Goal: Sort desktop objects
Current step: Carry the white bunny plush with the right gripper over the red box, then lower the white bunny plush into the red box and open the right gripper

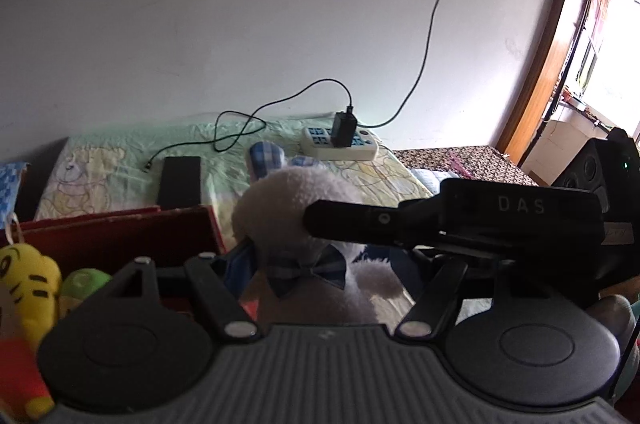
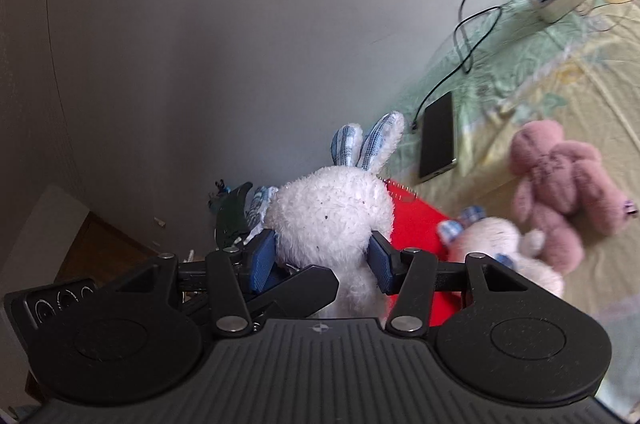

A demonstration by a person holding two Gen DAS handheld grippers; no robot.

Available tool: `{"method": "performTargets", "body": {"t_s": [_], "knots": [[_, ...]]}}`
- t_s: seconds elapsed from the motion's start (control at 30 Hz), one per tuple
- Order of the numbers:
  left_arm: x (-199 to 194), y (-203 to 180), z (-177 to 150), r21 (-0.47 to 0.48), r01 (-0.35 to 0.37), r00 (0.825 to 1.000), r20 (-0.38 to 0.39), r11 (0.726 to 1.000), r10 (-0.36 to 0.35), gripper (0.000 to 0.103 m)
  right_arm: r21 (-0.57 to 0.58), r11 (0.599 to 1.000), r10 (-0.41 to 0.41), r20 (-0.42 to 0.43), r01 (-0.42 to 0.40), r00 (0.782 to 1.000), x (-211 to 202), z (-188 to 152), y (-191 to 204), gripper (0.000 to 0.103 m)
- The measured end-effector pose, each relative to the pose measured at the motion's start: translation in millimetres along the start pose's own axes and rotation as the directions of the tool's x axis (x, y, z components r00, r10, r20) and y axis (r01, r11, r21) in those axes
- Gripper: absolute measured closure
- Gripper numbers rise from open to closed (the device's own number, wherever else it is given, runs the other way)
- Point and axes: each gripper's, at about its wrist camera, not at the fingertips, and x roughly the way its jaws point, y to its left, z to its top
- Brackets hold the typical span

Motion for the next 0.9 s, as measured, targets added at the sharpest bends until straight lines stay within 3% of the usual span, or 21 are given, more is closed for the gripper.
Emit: {"method": "performTargets", "body": {"t_s": [0.17,0.33,0.53,0.7,0.9], "knots": [[-12.7,41.8,-10.8,-0.065,0.003,1.0,-0.024,0.998,-0.005,0.03,-0.053,0.998,-0.045,-0.052,0.042,0.998,32.2,-13.1,18.2,0.05],[-9.7,76.4,-26.1,-0.134,0.026,0.997,-0.062,0.991,-0.035,0.03,-0.141,0.982,-0.142,-0.091,0.128,0.986,56.6,-28.8,34.0,0.05],[2.4,93.9,-40.4,-0.163,0.034,0.992,-0.116,0.986,-0.053,0.03,-0.261,0.936,-0.277,-0.125,0.237,0.953,83.7,-37.0,45.0,0.05],[15.9,106.9,-48.9,-0.198,0.043,0.983,-0.168,0.979,-0.077,0.03,-0.371,0.873,-0.389,-0.141,0.315,0.91,107.4,-44.8,51.9,0.05],[21.0,120.6,-52.6,-0.225,0.021,0.979,-0.191,0.974,-0.065,0.03,-0.403,0.854,-0.418,-0.154,0.33,0.895,124.1,-51.0,52.8,0.05]]}}
